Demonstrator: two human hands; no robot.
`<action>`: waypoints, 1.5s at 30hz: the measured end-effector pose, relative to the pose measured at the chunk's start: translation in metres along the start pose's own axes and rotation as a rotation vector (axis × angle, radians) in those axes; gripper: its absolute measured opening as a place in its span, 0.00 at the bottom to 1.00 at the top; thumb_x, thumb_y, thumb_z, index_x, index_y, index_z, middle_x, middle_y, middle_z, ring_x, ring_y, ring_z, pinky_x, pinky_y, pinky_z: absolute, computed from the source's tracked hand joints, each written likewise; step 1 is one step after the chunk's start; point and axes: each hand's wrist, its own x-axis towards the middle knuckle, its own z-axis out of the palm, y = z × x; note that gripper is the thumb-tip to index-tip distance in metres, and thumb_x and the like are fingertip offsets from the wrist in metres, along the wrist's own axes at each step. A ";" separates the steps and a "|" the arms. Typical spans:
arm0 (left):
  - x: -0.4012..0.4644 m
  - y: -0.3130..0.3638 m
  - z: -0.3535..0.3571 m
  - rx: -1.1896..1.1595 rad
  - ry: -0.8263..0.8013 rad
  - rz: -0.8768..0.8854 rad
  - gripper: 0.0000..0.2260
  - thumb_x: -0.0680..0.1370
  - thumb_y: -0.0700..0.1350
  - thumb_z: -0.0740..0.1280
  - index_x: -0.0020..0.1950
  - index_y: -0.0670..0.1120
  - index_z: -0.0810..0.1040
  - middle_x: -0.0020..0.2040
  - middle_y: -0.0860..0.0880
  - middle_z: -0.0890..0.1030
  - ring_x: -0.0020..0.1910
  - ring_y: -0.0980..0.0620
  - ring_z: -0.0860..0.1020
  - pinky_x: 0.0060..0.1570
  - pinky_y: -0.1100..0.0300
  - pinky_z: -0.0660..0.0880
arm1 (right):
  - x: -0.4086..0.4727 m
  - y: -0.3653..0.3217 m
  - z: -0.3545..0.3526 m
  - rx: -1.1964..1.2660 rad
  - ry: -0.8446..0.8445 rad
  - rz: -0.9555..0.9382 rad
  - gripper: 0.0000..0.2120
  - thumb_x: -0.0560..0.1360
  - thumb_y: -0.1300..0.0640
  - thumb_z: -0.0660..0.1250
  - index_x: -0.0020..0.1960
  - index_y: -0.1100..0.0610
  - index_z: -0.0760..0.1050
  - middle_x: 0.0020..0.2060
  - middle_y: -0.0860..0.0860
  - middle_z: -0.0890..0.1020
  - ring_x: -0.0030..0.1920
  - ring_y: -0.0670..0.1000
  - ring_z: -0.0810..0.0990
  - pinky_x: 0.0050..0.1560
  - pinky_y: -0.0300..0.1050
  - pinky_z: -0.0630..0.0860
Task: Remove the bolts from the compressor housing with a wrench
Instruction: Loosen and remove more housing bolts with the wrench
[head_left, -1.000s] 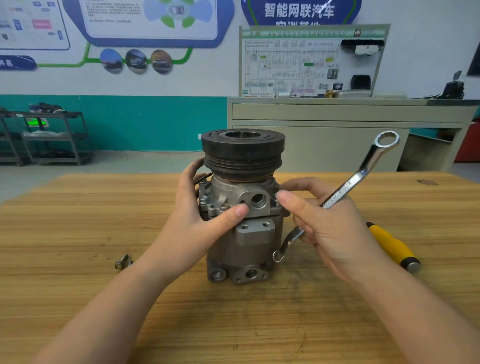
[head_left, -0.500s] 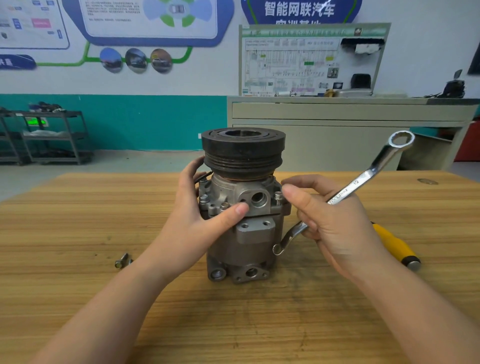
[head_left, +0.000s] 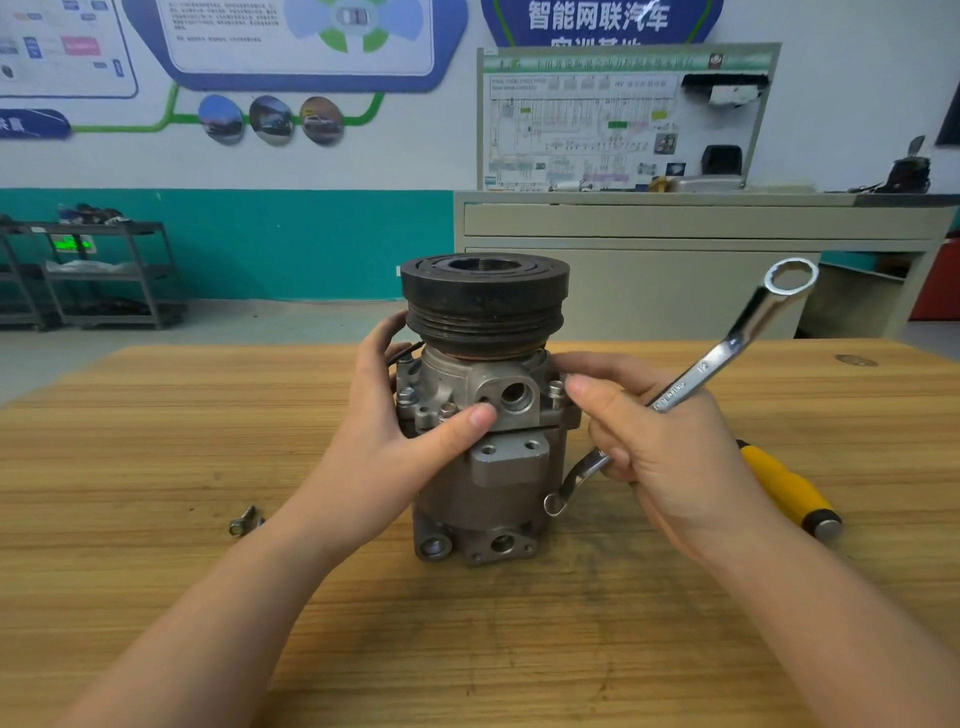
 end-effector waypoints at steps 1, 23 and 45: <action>0.000 0.000 0.000 0.001 -0.001 0.000 0.36 0.60 0.67 0.71 0.60 0.77 0.52 0.64 0.71 0.63 0.60 0.78 0.66 0.48 0.82 0.66 | -0.001 0.001 -0.001 -0.009 -0.013 -0.006 0.06 0.71 0.58 0.70 0.47 0.58 0.80 0.18 0.44 0.69 0.19 0.40 0.66 0.22 0.28 0.63; -0.001 0.001 0.000 0.010 -0.005 -0.011 0.36 0.61 0.67 0.71 0.60 0.77 0.51 0.62 0.73 0.63 0.58 0.79 0.66 0.48 0.83 0.67 | 0.000 0.003 -0.003 -0.047 -0.036 0.002 0.06 0.75 0.60 0.66 0.44 0.54 0.81 0.19 0.46 0.65 0.21 0.43 0.62 0.23 0.33 0.60; 0.000 0.000 0.000 0.003 0.000 -0.007 0.37 0.62 0.65 0.73 0.61 0.75 0.51 0.62 0.72 0.63 0.57 0.80 0.66 0.47 0.82 0.67 | -0.001 0.000 0.000 -0.029 -0.047 0.012 0.07 0.71 0.57 0.69 0.47 0.59 0.79 0.18 0.46 0.66 0.20 0.43 0.62 0.22 0.32 0.60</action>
